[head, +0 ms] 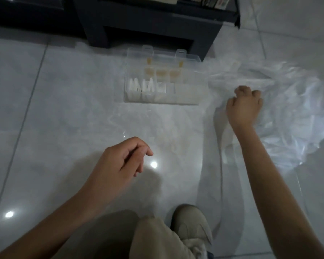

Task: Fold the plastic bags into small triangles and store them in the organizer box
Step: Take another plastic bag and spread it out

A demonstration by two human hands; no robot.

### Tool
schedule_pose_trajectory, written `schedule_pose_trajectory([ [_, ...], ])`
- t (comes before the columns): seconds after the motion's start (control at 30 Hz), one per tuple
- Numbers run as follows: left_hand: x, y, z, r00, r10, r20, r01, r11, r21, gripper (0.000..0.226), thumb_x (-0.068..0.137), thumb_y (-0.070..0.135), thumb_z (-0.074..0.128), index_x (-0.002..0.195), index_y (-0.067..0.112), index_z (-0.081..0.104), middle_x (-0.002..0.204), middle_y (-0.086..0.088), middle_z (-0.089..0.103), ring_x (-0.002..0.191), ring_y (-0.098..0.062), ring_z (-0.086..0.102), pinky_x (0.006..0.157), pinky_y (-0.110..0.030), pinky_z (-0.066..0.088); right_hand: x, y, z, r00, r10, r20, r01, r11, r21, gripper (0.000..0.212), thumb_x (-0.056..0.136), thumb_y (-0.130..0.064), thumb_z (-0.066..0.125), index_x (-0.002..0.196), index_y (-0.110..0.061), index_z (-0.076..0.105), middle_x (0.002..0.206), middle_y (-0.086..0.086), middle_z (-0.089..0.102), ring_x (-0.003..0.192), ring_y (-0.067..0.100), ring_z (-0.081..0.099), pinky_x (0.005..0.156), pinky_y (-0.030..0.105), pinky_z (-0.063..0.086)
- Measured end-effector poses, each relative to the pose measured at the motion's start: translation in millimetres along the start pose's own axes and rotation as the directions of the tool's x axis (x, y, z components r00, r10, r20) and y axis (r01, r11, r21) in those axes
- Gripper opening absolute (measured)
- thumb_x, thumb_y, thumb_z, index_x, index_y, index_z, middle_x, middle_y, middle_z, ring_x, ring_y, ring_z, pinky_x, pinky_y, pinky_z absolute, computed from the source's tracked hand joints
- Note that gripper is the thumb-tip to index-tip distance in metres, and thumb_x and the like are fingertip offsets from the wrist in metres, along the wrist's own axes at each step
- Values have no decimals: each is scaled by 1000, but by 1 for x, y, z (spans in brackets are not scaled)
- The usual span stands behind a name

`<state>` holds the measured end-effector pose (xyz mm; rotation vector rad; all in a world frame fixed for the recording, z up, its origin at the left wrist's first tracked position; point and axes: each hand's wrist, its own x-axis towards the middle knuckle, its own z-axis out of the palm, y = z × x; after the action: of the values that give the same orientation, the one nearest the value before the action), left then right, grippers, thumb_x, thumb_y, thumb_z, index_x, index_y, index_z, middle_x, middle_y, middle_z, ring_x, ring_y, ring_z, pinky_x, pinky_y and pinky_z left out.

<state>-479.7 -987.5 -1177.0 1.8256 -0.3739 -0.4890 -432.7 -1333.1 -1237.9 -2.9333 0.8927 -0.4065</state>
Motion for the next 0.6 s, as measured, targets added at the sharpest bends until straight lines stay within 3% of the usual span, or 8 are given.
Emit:
schedule_pose_trajectory([
  [0.07,0,-3,-1,1000,-3,-18,3,1000,-6,20,89,33,49,81,25,64,60,3,57,55,-8,55,55,-14,44,-15,-13,-21,950,-16,-312,62,988,138,34,82,-14,49,108,-10,70,114,10,63,110,28,48,96,34,26],
  [0.13,-1,-6,-3,1000,-2,-28,2,1000,-10,20,85,44,48,83,31,64,67,4,61,62,-9,60,59,-16,47,-44,-32,-43,818,-103,-567,257,946,199,23,79,-6,58,96,-11,72,97,12,63,102,21,53,109,37,20],
  [0.2,-1,-9,-5,999,1,-48,-2,1000,-8,18,80,48,53,92,40,64,87,11,66,81,-7,65,69,-18,51,-85,-59,-56,818,-258,-514,466,822,328,22,80,-1,58,97,-5,71,93,13,58,94,22,55,113,45,22],
  [0.27,-1,-13,-7,998,41,-50,-40,999,5,33,75,49,61,109,49,59,113,18,60,105,-7,60,81,-20,52,-125,-90,-64,867,-371,-332,498,676,543,29,82,1,56,110,1,67,98,13,51,92,21,52,99,36,43],
  [0.37,-3,-19,-10,994,70,-80,-71,997,-8,69,64,54,70,127,61,41,141,20,33,128,-4,44,94,-15,46,-161,-125,-66,908,-411,-83,298,493,817,44,86,1,55,129,-4,56,110,1,44,101,9,49,82,14,45],
  [0.43,-4,-19,-10,992,51,-115,-51,999,2,82,59,58,72,129,69,30,146,18,19,136,-4,35,96,-12,43,-169,-138,-67,915,-377,142,-8,335,942,50,86,1,56,133,-17,54,113,0,48,93,8,53,74,16,47],
  [0.5,-4,-19,-11,985,6,-175,-16,998,-55,85,55,58,75,126,70,31,144,20,17,135,-3,37,91,-7,43,-169,-145,-69,854,-377,358,-331,136,934,49,87,-4,53,130,-28,57,116,4,56,78,15,57,68,24,51],
  [0.6,-2,-22,-14,969,-57,-241,8,980,-198,87,54,45,82,126,66,38,144,17,22,125,-3,50,87,-17,50,-161,-145,-67,780,-418,466,-544,-87,834,49,89,-6,49,128,-34,57,117,3,63,83,23,58,79,34,51],
])
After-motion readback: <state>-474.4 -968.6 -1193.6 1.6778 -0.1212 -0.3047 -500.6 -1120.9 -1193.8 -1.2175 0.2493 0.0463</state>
